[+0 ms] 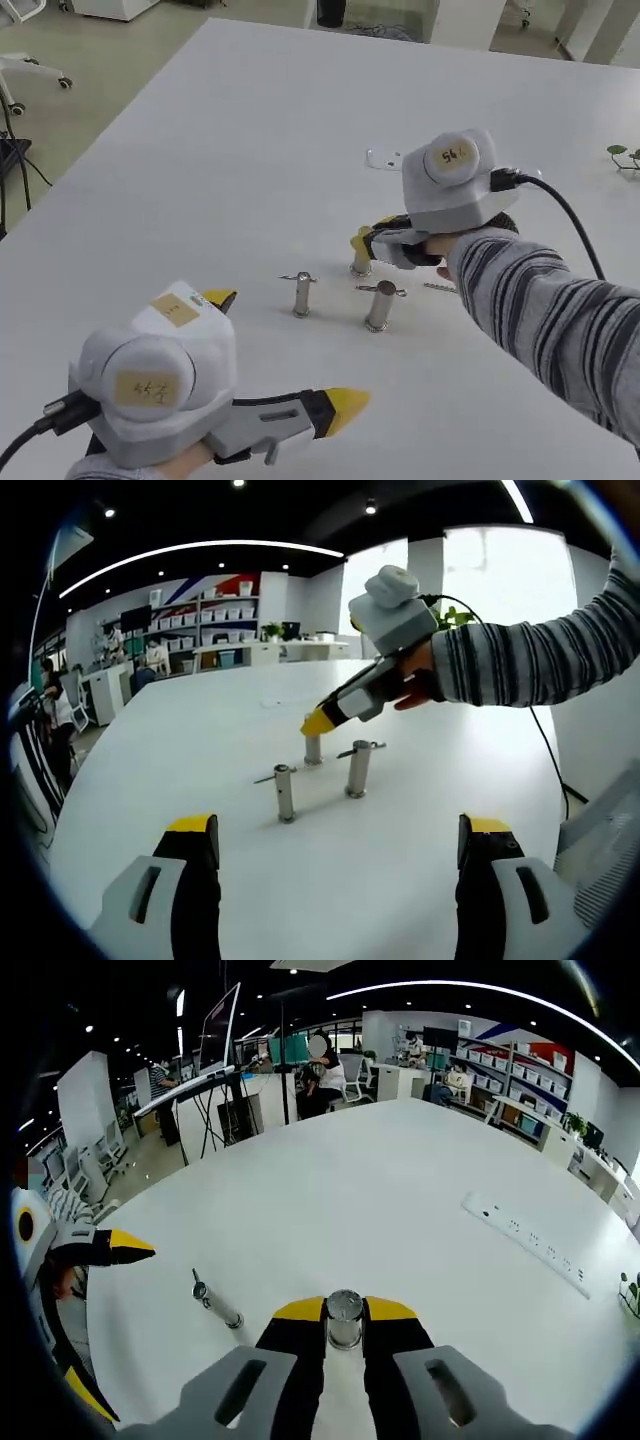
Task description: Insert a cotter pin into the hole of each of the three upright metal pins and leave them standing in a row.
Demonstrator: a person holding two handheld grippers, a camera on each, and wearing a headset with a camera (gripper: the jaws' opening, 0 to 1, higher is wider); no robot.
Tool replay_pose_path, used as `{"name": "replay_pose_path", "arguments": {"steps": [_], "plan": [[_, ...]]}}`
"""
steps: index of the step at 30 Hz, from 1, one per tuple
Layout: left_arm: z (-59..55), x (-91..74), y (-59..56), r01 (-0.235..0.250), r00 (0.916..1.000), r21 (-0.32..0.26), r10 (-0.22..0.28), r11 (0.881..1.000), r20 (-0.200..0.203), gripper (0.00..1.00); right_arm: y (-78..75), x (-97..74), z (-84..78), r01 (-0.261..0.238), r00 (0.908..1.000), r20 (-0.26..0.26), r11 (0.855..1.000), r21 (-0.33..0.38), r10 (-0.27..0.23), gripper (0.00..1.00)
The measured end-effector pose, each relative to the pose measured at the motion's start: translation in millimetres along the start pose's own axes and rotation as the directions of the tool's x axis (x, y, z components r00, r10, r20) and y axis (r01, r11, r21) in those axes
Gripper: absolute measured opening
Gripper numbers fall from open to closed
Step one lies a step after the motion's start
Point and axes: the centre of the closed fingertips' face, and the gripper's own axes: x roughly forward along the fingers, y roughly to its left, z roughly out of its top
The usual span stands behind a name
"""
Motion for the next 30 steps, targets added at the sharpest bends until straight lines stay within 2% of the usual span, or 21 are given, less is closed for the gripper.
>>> {"name": "replay_pose_path", "arguments": {"steps": [4,10,13,20,24,26,30], "plan": [[2.2,-0.4,-3.1,0.010,0.9999,0.007,-0.010,1.000,0.005,0.99,-13.2,-13.6,-10.9,0.028,0.9996,-0.011,1.000,0.012,-0.027,0.08],[3.8,-1.3,-5.6,0.016,0.9998,0.018,-0.017,1.000,0.007,0.99,-21.9,-30.7,-26.6,0.069,0.9973,-0.030,0.997,0.035,-0.068,0.08],[3.7,-2.1,-6.6,0.021,0.9998,0.021,-0.021,1.000,0.003,0.99,-25.1,-40.9,-37.2,0.105,0.9934,-0.052,0.993,0.056,-0.102,0.08],[3.5,-5.4,-6.2,0.017,0.9998,0.019,-0.017,1.000,0.001,0.99,-19.7,-64.5,-54.1,0.141,0.9888,-0.061,0.986,0.089,-0.136,0.08],[4.2,-7.5,-7.8,0.019,0.9998,0.025,-0.019,1.000,0.003,0.99,-14.9,-76.4,-63.0,0.170,0.9844,-0.068,0.977,0.128,-0.163,0.08],[4.2,-8.1,-9.1,0.023,0.9997,0.028,-0.023,0.999,0.005,0.98,-11.2,-80.6,-67.3,0.178,0.9824,-0.084,0.973,0.144,-0.167,0.08],[3.5,-9.6,-10.9,0.025,0.9997,0.029,-0.025,0.999,0.002,0.97,-0.8,-88.0,-73.7,0.174,0.9836,-0.078,0.971,0.165,-0.163,0.08]]}}
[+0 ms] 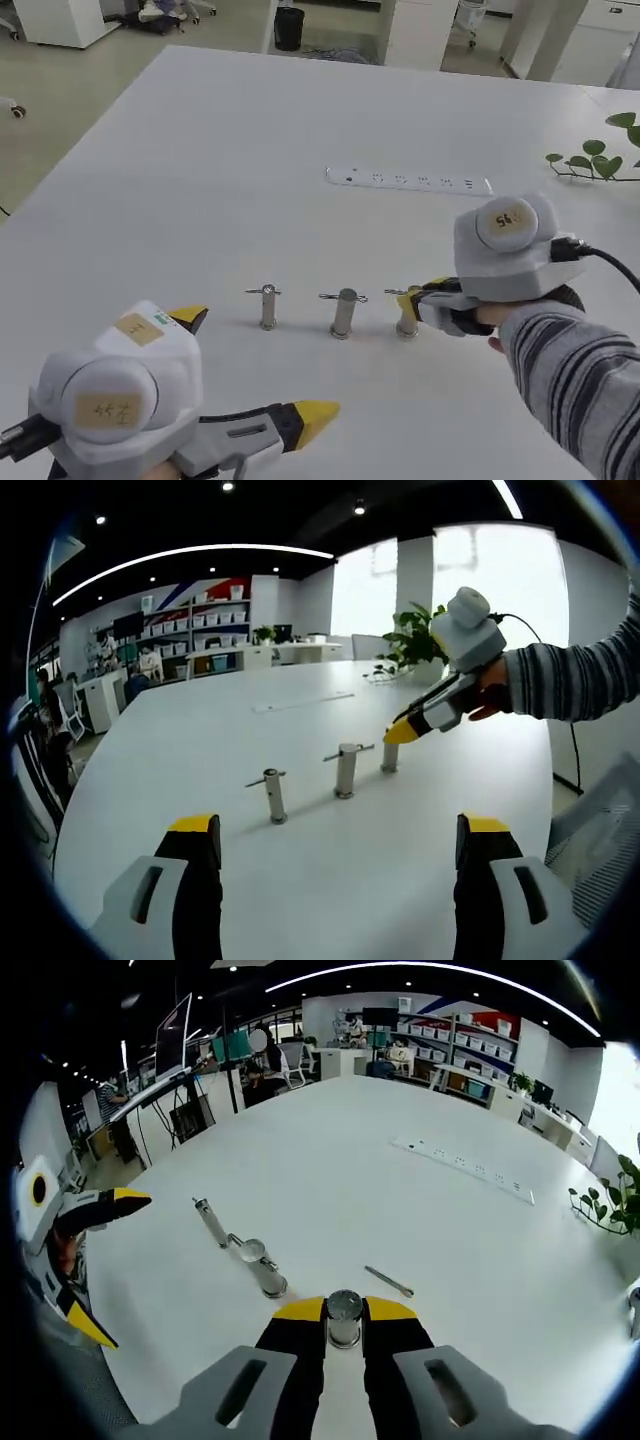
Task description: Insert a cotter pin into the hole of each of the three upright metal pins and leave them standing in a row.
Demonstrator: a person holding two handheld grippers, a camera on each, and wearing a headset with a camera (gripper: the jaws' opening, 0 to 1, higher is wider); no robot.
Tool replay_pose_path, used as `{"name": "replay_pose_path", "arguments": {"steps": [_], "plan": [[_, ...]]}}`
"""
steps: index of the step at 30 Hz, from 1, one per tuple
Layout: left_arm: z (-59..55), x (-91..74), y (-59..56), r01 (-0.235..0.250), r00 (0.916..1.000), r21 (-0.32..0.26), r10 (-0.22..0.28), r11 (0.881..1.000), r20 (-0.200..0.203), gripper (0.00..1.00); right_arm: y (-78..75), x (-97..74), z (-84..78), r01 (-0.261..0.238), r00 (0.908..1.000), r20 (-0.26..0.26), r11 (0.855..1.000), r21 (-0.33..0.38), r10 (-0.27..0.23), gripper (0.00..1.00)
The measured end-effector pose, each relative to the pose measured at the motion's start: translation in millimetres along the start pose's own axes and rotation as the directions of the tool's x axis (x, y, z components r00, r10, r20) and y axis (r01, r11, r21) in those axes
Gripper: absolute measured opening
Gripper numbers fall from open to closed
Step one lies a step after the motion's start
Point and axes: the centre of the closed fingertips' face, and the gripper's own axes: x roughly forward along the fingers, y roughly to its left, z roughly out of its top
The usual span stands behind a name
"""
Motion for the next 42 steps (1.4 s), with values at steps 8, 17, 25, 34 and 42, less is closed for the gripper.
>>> {"name": "replay_pose_path", "arguments": {"steps": [8,17,25,34,42], "plan": [[1.0,-1.8,-2.0,0.001,1.0000,0.003,-0.001,1.000,0.008,0.97,12.6,-3.6,-11.2,-0.003,1.0000,0.004,1.000,0.005,0.003,0.08],[1.2,-3.7,-3.2,0.000,0.9999,0.005,0.000,1.000,0.011,0.97,33.2,-4.0,-17.0,-0.032,0.9995,0.008,0.999,-0.004,0.032,0.08],[1.5,-5.0,-3.8,0.001,0.9999,0.003,-0.002,1.000,0.015,0.95,45.7,-4.8,-19.1,-0.031,0.9993,0.022,0.999,-0.007,0.031,0.08],[-0.1,-4.7,-5.6,0.005,0.9999,0.002,-0.005,1.000,0.013,0.96,54.2,-6.3,-19.8,-0.035,0.9984,0.044,0.999,0.005,0.035,0.09],[-0.4,-4.5,-6.7,0.007,0.9999,-0.001,-0.007,1.000,0.011,0.98,56.0,-7.6,-18.2,-0.070,0.9965,0.045,0.998,0.007,0.070,0.15]]}}
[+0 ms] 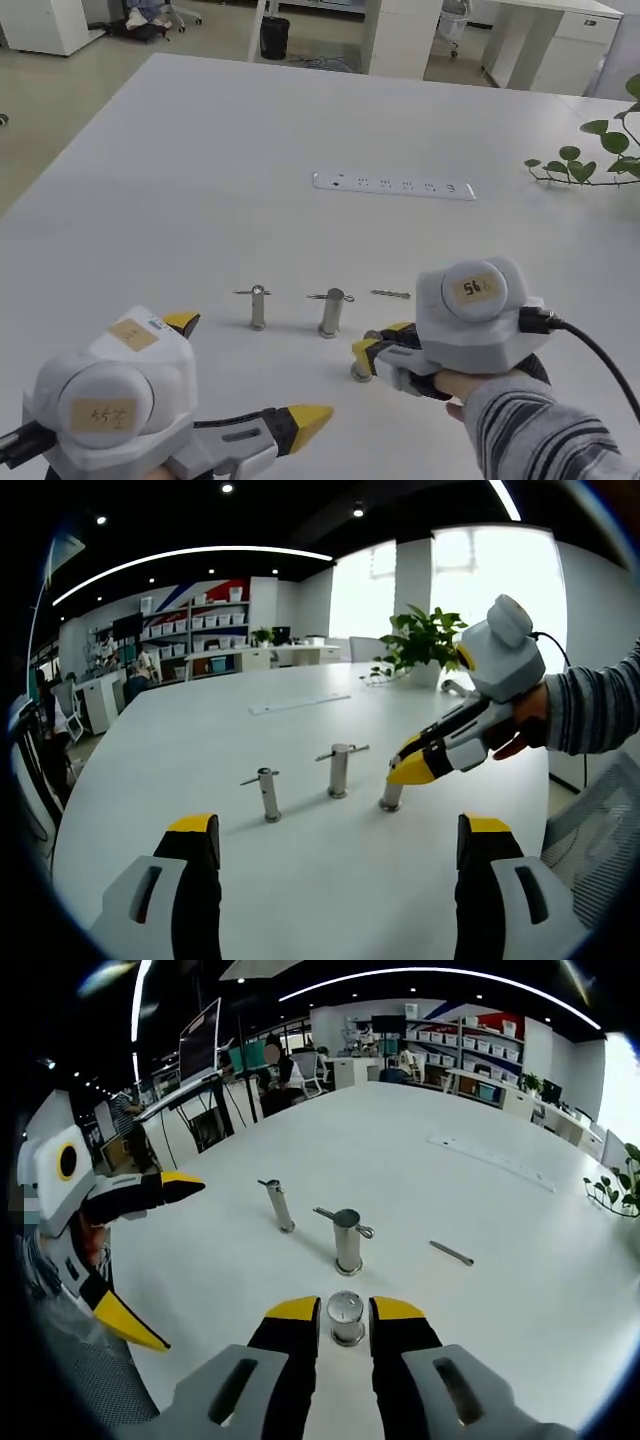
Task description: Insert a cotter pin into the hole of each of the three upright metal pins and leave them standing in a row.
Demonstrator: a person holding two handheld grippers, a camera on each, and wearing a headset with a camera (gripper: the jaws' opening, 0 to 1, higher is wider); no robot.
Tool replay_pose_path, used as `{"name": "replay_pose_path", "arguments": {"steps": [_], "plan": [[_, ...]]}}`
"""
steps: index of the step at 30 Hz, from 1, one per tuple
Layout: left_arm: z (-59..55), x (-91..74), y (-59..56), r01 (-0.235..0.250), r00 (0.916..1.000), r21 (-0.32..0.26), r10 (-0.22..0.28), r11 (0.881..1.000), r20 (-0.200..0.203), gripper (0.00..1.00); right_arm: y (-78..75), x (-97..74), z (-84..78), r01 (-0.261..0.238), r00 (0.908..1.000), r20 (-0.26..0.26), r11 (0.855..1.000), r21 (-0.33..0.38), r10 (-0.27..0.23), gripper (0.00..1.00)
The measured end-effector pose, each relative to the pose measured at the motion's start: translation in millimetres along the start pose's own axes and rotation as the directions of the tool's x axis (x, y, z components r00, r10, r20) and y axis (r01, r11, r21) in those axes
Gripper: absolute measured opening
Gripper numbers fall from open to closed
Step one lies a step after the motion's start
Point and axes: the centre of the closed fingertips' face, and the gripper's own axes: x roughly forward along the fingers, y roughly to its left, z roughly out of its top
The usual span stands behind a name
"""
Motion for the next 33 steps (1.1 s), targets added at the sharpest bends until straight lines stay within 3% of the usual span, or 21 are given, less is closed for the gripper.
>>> {"name": "replay_pose_path", "arguments": {"steps": [6,11,16,23,26,28,33], "plan": [[-0.3,0.2,1.0,-0.005,1.0000,-0.004,0.005,1.000,-0.002,0.99,-1.5,-10.5,-0.5,-0.051,0.9987,0.002,0.998,-0.035,0.051,0.24],[-0.2,0.5,0.5,-0.006,1.0000,-0.001,0.006,1.000,-0.004,0.99,-5.5,-21.1,-4.9,-0.108,0.9941,-0.018,0.991,-0.079,0.107,0.24],[4.0,1.3,1.4,-0.016,0.9998,0.006,0.016,1.000,0.008,0.98,-19.2,-27.6,-5.4,-0.129,0.9912,-0.046,0.983,-0.130,0.124,0.22],[3.5,2.5,3.3,-0.022,0.9997,-0.014,0.022,1.000,0.013,0.97,-43.7,-23.9,-1.7,-0.169,0.9832,-0.103,0.964,-0.203,0.151,0.22],[0.4,3.2,5.3,-0.028,0.9996,-0.007,0.028,1.000,0.000,0.97,-55.1,-18.9,1.0,-0.188,0.9782,-0.139,0.942,-0.279,0.154,0.22],[-0.4,3.5,6.5,-0.030,0.9995,-0.007,0.030,1.000,-0.004,0.97,-57.9,-15.9,3.9,-0.194,0.9767,-0.146,0.940,-0.282,0.158,0.22],[-4.2,3.9,9.6,-0.036,0.9992,-0.018,0.036,0.999,-0.019,0.97,-71.7,-3.8,13.6,-0.211,0.9712,-0.178,0.919,-0.334,0.158,0.21]]}}
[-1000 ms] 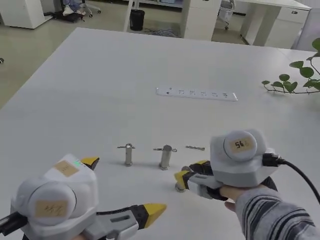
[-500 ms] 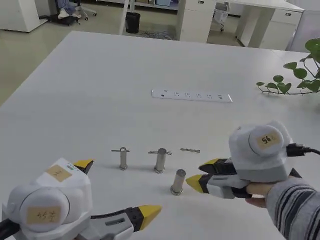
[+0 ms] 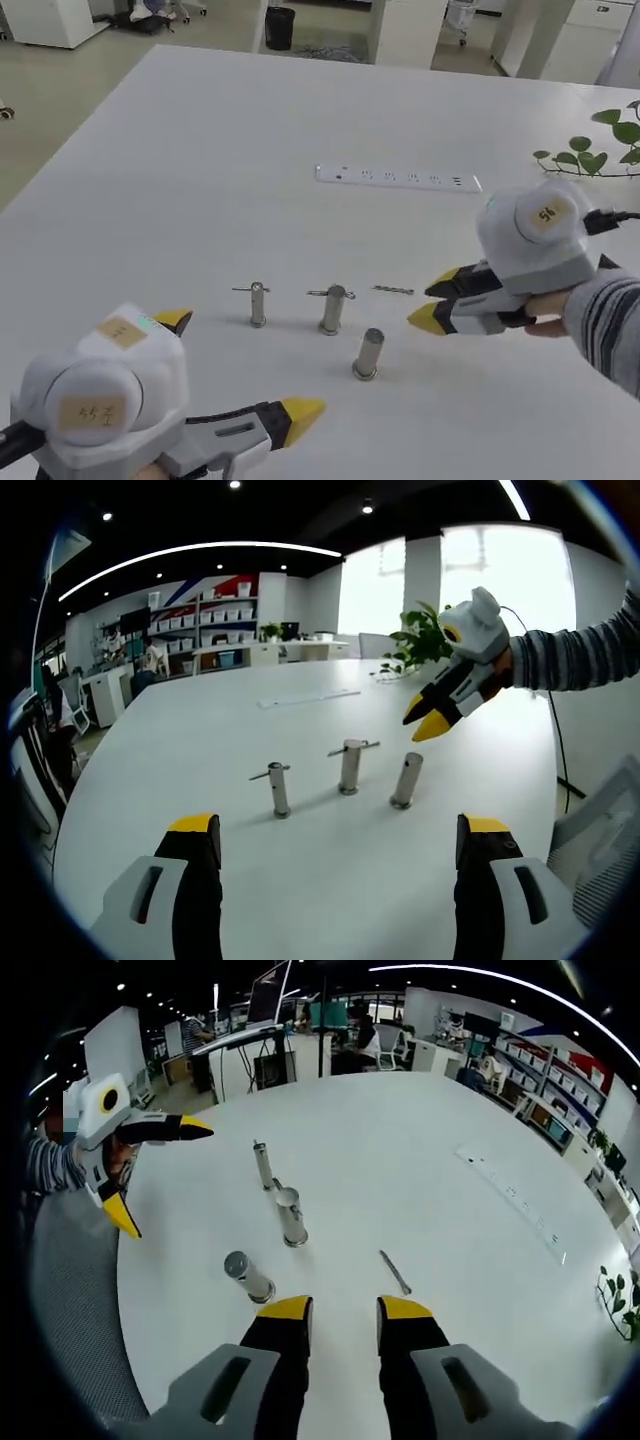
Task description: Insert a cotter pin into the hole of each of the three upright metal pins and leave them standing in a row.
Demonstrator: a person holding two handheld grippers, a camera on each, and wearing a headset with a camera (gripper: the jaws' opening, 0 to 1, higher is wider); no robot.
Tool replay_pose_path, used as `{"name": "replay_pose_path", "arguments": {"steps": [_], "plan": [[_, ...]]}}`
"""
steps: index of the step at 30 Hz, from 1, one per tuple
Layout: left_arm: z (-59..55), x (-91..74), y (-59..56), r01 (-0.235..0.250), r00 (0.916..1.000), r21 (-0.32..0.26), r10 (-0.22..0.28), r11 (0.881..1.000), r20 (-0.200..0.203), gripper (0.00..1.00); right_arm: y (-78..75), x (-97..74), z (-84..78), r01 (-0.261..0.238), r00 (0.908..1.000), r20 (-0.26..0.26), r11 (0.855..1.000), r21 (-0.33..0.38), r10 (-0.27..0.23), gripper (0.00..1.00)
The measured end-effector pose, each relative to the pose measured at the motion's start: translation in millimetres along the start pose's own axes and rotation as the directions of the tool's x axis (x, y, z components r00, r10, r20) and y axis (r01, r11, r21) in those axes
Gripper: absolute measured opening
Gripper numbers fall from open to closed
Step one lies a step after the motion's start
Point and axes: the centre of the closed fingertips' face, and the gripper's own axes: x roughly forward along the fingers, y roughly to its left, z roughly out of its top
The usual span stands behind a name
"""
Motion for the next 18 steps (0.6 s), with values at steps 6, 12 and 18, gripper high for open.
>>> {"name": "replay_pose_path", "arguments": {"steps": [6,12,18], "plan": [[-2.7,0.7,2.4,-0.004,1.0000,0.000,0.004,1.000,-0.004,0.96,-12.2,13.7,0.5,-0.035,0.9978,-0.060,0.997,-0.073,0.031,0.20],[-3.3,2.1,4.4,-0.007,1.0000,0.002,0.007,1.000,0.000,0.96,-23.3,30.1,-5.6,-0.062,0.9907,-0.130,0.983,-0.175,0.040,0.19],[-6.4,3.4,7.4,-0.010,0.9999,-0.003,0.010,1.000,-0.011,0.95,-33.9,42.5,-9.6,-0.095,0.9826,-0.174,0.981,-0.167,0.065,0.17]]}}
